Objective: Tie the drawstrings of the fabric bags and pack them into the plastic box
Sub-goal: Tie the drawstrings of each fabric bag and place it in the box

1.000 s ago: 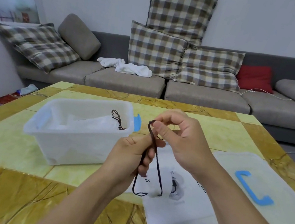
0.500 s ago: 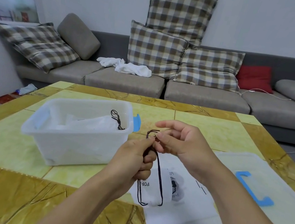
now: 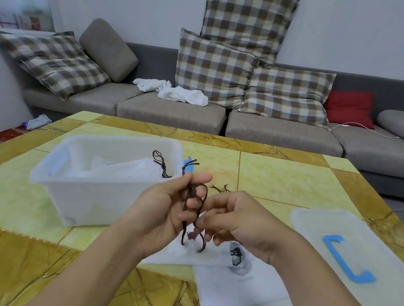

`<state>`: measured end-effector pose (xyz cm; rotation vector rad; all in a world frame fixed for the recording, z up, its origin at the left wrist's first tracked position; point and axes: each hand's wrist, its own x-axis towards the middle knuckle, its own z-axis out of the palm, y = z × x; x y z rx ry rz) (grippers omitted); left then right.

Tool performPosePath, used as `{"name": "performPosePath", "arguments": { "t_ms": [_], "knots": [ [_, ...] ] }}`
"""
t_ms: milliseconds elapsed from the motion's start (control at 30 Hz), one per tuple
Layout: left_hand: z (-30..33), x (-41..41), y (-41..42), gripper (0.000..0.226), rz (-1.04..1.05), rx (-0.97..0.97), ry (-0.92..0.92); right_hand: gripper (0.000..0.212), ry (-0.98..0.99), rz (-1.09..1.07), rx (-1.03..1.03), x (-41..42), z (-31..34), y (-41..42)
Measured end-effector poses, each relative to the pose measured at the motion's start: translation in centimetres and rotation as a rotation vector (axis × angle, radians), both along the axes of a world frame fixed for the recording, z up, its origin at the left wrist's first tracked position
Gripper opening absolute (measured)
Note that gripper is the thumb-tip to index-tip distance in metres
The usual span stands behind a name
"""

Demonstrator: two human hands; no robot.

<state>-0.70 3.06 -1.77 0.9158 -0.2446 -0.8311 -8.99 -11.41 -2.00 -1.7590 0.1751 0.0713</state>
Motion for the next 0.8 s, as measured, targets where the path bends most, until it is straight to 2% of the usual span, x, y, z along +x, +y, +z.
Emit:
{"name": "performPosePath", "arguments": {
  "t_ms": [100, 200, 267, 300, 367, 433, 500, 567, 633, 700, 733, 800],
  "knots": [
    [-0.4, -0.1, -0.1, 0.038, 0.128, 0.187, -0.324, 0.005, -0.011, -0.093, -0.088, 0.2, -0.1, -0.5],
    [-1.4, 0.1, -0.1, 0.040, 0.339, 0.353, -0.672, 0.012, -0.028, -0.127, -0.145, 0.2, -0.1, -1.3],
    [-2.0, 0.1, -0.1, 0.037, 0.454, 0.401, -0.821, 0.017, -0.041, -0.087, -0.098, 0.1, -0.2, -1.7],
    [-2.0, 0.0, -0.2, 0.037, 0.484, 0.402, -0.838, 0.017, -0.041, -0.058, -0.047, -0.1, -0.1, -1.9],
    [-1.7, -0.2, -0.4, 0.038, 0.460, 0.289, -0.720, 0.025, -0.037, -0.016, 0.035, -0.1, 0.0, -2.1],
    [-1.1, -0.6, -0.5, 0.042, 0.356, 0.088, -0.525, 0.048, -0.025, -0.059, 0.092, 0.1, 0.1, -1.9],
    [-0.7, -0.9, -0.5, 0.045, 0.273, -0.037, -0.431, 0.063, 0.029, -0.099, 0.165, 0.4, 0.0, -1.5],
    [-0.7, -1.2, -0.6, 0.045, 0.215, -0.098, -0.407, 0.064, 0.025, -0.163, 0.210, 0.8, -0.1, -0.9],
    [-0.6, -1.4, -0.7, 0.042, 0.180, -0.112, -0.406, 0.061, -0.086, -0.338, 0.072, 1.4, -0.3, -0.8],
    [-0.5, -1.6, -0.7, 0.038, 0.171, -0.097, -0.428, 0.063, -0.138, -0.406, -0.047, 1.8, -0.2, -0.9],
    [-0.5, -1.6, -0.7, 0.037, 0.168, -0.093, -0.439, 0.067, -0.114, -0.364, -0.016, 1.7, -0.2, -0.9],
    [-0.6, -1.5, -0.7, 0.037, 0.153, -0.088, -0.459, 0.074, -0.004, -0.224, 0.178, 1.3, 0.1, -0.6]
  ]
}}
